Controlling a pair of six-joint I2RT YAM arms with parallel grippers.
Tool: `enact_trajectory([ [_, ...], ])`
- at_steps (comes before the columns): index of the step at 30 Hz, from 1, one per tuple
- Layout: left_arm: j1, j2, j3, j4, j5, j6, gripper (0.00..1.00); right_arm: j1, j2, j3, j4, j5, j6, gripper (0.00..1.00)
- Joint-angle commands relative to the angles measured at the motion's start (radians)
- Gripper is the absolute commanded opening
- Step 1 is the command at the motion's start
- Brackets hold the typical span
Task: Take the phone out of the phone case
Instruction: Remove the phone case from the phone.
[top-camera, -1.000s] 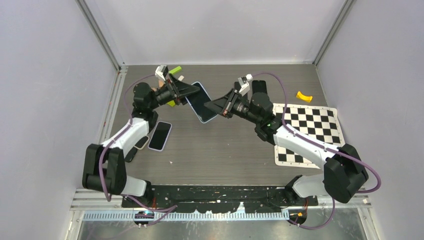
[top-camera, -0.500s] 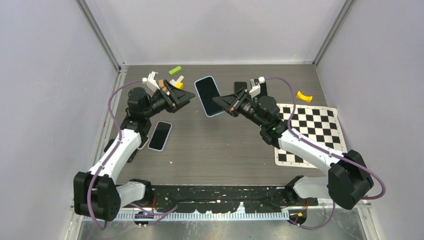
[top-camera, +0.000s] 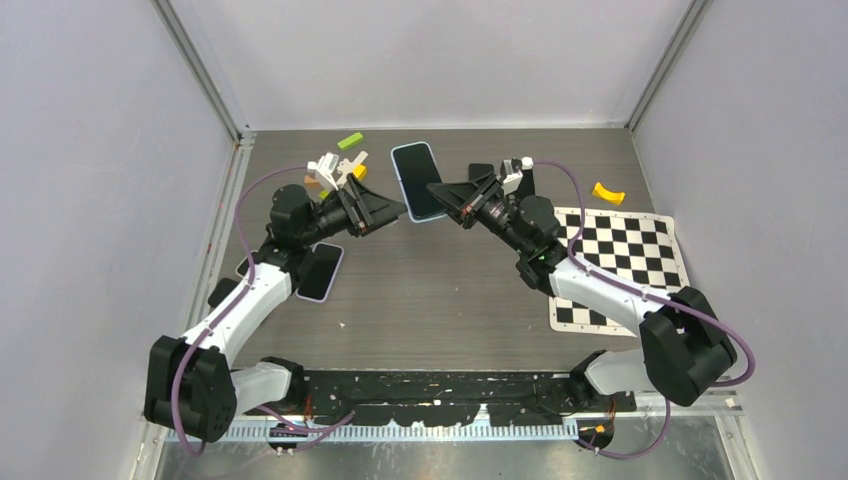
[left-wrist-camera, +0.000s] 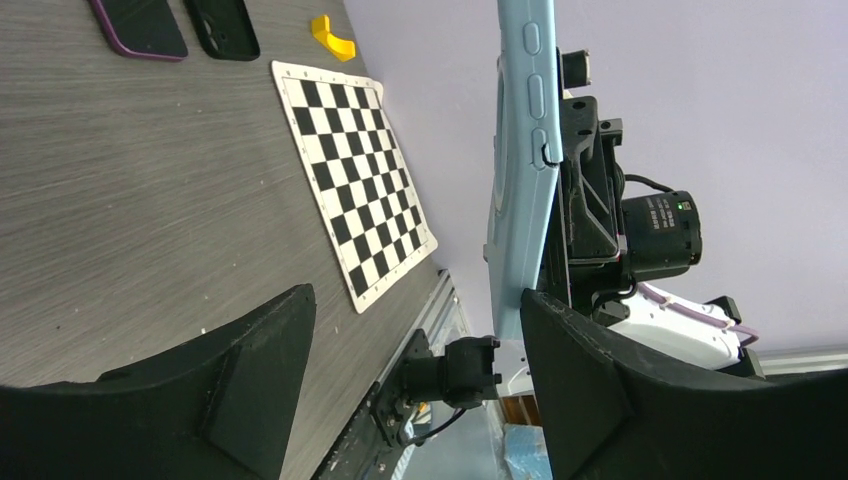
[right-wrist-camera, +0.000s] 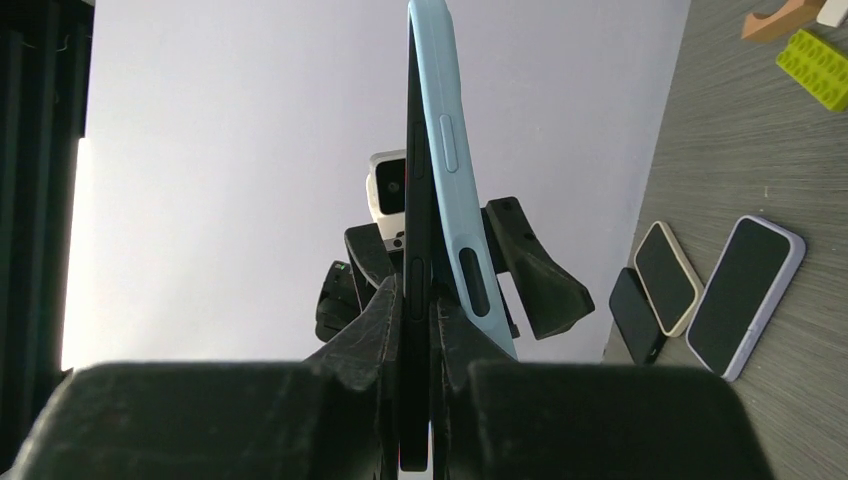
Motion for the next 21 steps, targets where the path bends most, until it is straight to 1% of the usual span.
enact_trajectory([
  [1,-0.011,-0.005,-0.009,0.094,0.032,0.024,0.77,-0.003,-0.001,0.021,0.203,-0.028,0.078,0.01],
  [6,-0.014,0.002,-0.011,0.114,0.037,0.024,0.76,-0.005,0.023,0.032,0.225,-0.049,0.101,0.01],
  [12,-0.020,-0.001,-0.010,0.141,0.048,0.039,0.80,-0.004,0.048,0.039,0.249,-0.061,0.119,0.01],
  [17,-0.024,0.003,-0.026,0.128,0.040,0.085,0.81,-0.005,0.071,0.045,0.285,-0.069,0.140,0.01],
  [21,-0.024,0.019,-0.037,0.159,0.054,0.077,0.82,-0.005,0.089,0.050,0.301,-0.078,0.150,0.01],
])
